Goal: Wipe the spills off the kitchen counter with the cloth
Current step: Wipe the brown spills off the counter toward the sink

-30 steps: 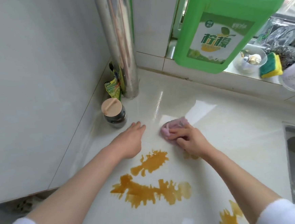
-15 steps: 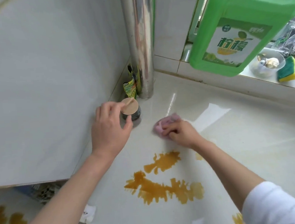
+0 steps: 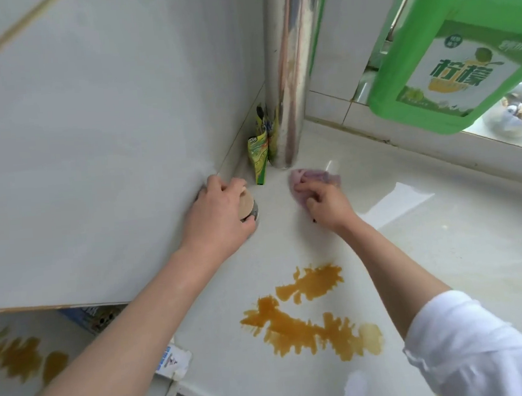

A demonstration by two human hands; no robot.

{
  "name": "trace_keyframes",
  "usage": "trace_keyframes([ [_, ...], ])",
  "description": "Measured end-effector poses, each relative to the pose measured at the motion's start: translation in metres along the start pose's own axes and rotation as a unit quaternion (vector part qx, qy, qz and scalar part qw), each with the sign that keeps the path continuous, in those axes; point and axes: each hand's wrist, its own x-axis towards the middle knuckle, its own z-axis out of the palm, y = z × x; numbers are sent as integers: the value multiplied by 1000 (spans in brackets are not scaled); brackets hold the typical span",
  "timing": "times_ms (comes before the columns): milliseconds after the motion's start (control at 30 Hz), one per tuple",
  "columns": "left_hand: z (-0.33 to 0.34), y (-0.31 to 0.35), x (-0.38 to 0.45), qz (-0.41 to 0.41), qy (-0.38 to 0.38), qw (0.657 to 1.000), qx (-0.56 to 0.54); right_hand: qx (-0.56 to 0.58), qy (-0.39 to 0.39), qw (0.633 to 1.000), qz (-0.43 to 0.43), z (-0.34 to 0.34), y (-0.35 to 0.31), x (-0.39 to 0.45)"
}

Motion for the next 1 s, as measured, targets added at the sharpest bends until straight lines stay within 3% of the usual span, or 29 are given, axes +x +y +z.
trace_keyframes([
  [33, -2, -1, -5, 6, -12, 1000, 11, -18, 25, 999, -30, 9, -6, 6],
  [133, -9, -3, -16, 16, -56, 997, 57, -90, 1, 993, -79, 43, -26, 11],
  [233, -14, -5, -22, 12, -83, 993, 87, -79, -80, 984, -141, 50, -29, -8],
  [333, -18, -8, -26, 8, -87, 993, 79, -55, -151, 977, -143, 44, -27, -35],
  [500, -20, -10, -29, 9, -87, 994, 71, -55, -129, 966, -215, 60, -44, -15],
  [667, -19, -11, -31, 9, -76, 995, 68, -59, -89, 981, -165, 79, -67, 3],
  [733, -22, -9, -32, 13, -58, 997, 54, -14, -159, 972, -174, 70, -63, -16],
  [833, -25, -5, -32, 23, -50, 998, 21, 16, -240, 967, -88, 30, -40, -36],
  [1000, -17, 0, -17, 56, -23, 998, 14, 16, -10, 999, 38, -19, 11, -2],
])
